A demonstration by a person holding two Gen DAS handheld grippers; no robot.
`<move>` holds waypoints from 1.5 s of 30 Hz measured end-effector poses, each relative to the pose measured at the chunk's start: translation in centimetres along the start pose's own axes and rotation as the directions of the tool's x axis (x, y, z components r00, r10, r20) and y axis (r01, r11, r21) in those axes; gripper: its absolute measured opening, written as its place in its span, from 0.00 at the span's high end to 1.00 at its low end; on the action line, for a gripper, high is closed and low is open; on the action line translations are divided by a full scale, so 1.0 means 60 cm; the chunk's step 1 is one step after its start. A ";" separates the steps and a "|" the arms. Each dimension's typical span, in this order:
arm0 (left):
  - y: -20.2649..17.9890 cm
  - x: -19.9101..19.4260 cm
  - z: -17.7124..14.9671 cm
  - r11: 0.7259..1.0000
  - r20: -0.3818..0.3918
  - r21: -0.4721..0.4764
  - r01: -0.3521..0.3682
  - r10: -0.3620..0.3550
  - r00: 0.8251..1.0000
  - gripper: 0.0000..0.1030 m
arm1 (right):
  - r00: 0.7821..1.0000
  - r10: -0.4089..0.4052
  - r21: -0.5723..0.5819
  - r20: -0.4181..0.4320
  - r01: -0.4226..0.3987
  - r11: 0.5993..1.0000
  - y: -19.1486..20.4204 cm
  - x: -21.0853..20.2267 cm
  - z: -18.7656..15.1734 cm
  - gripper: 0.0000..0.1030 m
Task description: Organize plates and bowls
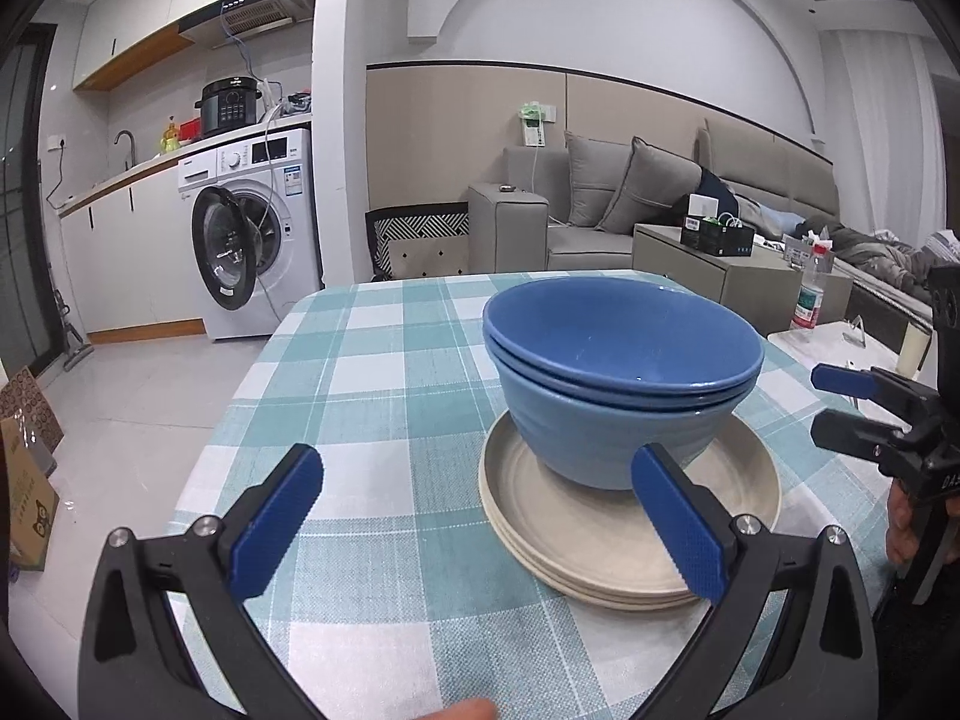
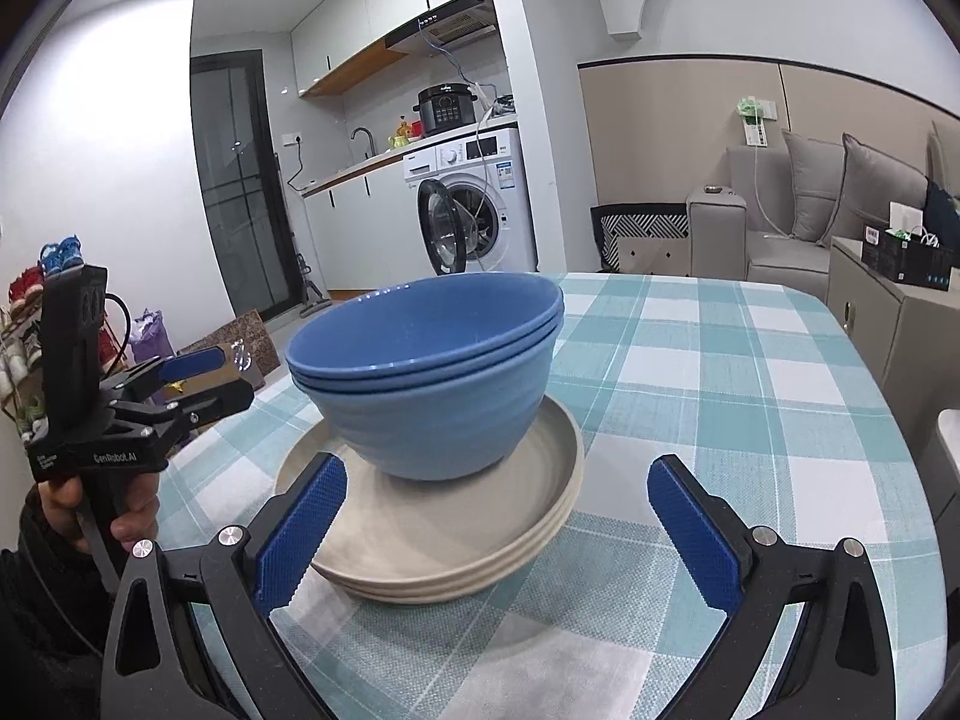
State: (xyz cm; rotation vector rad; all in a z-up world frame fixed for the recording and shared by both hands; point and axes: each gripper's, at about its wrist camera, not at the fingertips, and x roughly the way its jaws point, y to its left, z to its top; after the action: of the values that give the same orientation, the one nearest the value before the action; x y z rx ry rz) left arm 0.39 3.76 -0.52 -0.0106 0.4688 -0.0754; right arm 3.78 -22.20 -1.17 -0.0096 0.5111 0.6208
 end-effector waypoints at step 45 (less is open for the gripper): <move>-0.009 0.024 -0.043 1.000 0.016 0.002 0.020 -0.020 1.000 0.00 | 0.996 -0.002 -0.098 0.087 0.011 0.995 0.028 -0.019 -0.026 0.01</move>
State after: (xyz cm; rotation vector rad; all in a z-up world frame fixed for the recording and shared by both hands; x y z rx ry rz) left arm 0.49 3.14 -3.47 -0.0140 0.4527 -0.0951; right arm 1.36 -21.72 -1.79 -0.0773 0.3955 0.6366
